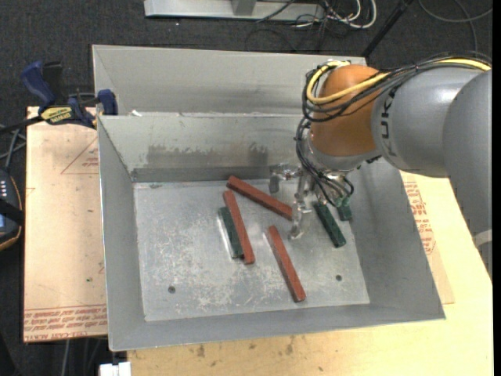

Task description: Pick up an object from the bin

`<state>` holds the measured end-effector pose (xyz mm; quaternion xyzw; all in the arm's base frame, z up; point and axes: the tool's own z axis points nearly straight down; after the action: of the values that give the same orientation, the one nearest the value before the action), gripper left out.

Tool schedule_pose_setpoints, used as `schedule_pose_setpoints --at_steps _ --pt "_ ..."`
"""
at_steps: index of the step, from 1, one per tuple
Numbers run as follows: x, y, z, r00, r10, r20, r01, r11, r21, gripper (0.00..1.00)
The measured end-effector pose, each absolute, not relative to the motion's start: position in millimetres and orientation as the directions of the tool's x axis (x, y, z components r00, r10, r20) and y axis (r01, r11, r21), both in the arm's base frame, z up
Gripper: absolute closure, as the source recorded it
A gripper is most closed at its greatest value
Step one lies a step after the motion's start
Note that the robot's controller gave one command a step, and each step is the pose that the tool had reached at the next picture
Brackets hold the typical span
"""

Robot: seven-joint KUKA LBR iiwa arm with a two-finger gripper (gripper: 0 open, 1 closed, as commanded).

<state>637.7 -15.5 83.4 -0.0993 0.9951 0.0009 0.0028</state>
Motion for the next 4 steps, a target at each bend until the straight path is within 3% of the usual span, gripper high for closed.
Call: schedule_pose_setpoints --at_steps 1,2,3,4 --pt "643.1 -1.8 83.8 -0.996 0.089 -0.004 0.089 0.996 0.001 1.0" --pt "643.1 -1.7 83.8 -0.996 0.089 -0.004 0.089 0.996 0.001 1.0" --pt "633.5 -1.5 173.9 -0.995 0.101 0.001 0.101 0.995 0.001 0.0" --pt "631.5 -1.2 225.7 -0.994 0.106 -0.012 0.106 0.994 0.002 0.0"
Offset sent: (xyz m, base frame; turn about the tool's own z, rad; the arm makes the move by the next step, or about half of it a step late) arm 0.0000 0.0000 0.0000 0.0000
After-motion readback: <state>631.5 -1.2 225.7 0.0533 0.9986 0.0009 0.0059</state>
